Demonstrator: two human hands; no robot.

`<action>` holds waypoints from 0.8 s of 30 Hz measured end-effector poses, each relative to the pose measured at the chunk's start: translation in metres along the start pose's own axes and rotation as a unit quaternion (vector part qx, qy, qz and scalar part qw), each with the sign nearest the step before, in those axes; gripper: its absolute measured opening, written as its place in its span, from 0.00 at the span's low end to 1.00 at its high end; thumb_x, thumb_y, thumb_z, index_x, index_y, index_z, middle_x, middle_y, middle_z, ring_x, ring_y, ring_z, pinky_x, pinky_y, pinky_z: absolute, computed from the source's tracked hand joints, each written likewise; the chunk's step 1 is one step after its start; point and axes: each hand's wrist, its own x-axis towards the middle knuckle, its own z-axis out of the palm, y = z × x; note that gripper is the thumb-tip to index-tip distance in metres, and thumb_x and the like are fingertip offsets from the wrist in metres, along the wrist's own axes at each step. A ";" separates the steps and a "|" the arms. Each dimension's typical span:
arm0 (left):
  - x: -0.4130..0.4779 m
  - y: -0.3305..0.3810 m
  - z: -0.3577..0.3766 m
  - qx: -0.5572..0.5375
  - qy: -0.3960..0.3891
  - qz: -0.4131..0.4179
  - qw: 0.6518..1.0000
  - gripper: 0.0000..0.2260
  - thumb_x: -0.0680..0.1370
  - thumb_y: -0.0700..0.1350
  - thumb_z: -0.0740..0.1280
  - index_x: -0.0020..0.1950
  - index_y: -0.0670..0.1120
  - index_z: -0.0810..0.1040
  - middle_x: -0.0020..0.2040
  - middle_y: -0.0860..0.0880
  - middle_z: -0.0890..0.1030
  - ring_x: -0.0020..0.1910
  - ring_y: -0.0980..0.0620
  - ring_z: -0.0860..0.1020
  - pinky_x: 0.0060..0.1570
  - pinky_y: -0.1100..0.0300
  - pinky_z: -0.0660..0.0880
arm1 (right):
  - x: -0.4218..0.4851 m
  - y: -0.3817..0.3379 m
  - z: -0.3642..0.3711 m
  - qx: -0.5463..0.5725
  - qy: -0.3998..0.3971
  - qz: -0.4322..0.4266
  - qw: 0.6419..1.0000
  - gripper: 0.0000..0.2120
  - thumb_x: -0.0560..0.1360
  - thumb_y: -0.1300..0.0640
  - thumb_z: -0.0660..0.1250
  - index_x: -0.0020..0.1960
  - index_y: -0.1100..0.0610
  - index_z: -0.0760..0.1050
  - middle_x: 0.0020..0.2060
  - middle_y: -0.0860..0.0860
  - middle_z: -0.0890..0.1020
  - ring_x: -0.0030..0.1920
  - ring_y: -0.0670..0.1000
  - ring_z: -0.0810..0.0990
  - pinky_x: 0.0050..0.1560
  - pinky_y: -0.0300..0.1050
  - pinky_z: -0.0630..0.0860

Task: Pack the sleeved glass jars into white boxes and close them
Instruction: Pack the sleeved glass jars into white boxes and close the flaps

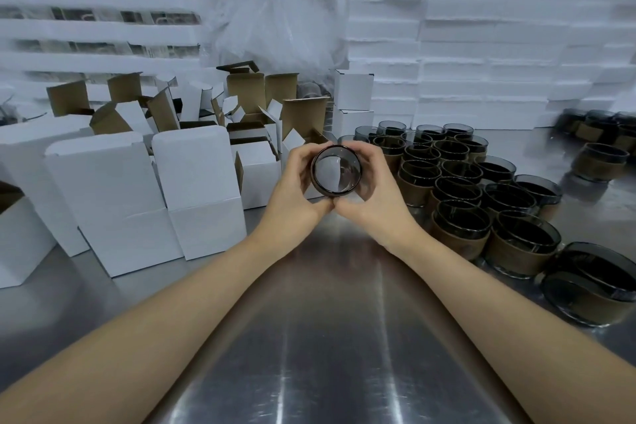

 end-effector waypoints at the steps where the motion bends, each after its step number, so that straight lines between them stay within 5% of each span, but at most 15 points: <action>1: 0.000 0.000 0.000 -0.001 -0.005 0.001 1.000 0.33 0.67 0.30 0.73 0.64 0.57 0.68 0.64 0.54 0.74 0.66 0.58 0.72 0.67 0.60 0.68 | 0.000 0.000 -0.001 -0.004 0.003 -0.001 1.000 0.33 0.60 0.60 0.71 0.64 0.51 0.68 0.61 0.51 0.75 0.63 0.49 0.75 0.64 0.45 0.73; 5: 0.002 0.001 0.001 0.019 -0.001 -0.027 0.999 0.32 0.71 0.43 0.75 0.71 0.54 0.65 0.65 0.60 0.73 0.65 0.62 0.72 0.64 0.66 0.70 | 0.002 0.001 -0.007 -0.022 0.045 0.003 0.999 0.29 0.67 0.60 0.73 0.65 0.50 0.69 0.60 0.46 0.77 0.61 0.44 0.76 0.62 0.39 0.73; 8: 0.007 0.002 -0.004 0.160 0.006 -0.036 0.986 0.35 0.72 0.51 0.74 0.75 0.53 0.61 0.69 0.58 0.69 0.52 0.62 0.77 0.52 0.68 0.75 | 0.006 0.000 -0.011 -0.007 0.106 0.039 0.994 0.20 0.72 0.58 0.73 0.61 0.47 0.72 0.55 0.45 0.79 0.54 0.40 0.79 0.53 0.33 0.75; 11: 0.005 -0.001 -0.009 0.364 -0.041 0.023 0.930 0.29 0.79 0.53 0.65 0.77 0.51 0.59 0.77 0.58 0.58 0.53 0.57 0.76 0.56 0.55 0.76 | 0.009 -0.002 -0.012 0.065 0.146 0.091 0.983 0.15 0.74 0.54 0.71 0.59 0.55 0.76 0.51 0.51 0.82 0.52 0.46 0.81 0.49 0.40 0.79; 14: 0.005 -0.006 -0.008 0.490 -0.067 0.022 0.869 0.27 0.81 0.56 0.58 0.77 0.51 0.56 0.79 0.57 0.51 0.57 0.50 0.78 0.47 0.51 0.78 | 0.009 -0.005 -0.011 0.132 0.151 0.137 0.970 0.12 0.76 0.52 0.68 0.55 0.59 0.78 0.50 0.57 0.84 0.53 0.56 0.82 0.52 0.53 0.81; 19: 0.006 -0.006 -0.007 0.515 -0.074 0.016 0.854 0.23 0.79 0.48 0.61 0.74 0.48 0.61 0.77 0.52 0.56 0.49 0.45 0.79 0.36 0.58 0.68 | 0.008 -0.010 -0.006 0.130 0.140 0.147 0.970 0.12 0.77 0.53 0.66 0.53 0.62 0.78 0.45 0.55 0.84 0.49 0.53 0.83 0.46 0.47 0.82; 24: 0.004 -0.002 -0.007 0.487 -0.055 0.037 0.871 0.19 0.78 0.44 0.62 0.69 0.45 0.68 0.72 0.53 0.62 0.46 0.46 0.79 0.40 0.53 0.75 | 0.007 -0.010 -0.005 0.147 0.117 0.134 0.973 0.12 0.77 0.54 0.66 0.53 0.61 0.77 0.44 0.53 0.83 0.49 0.50 0.82 0.45 0.44 0.81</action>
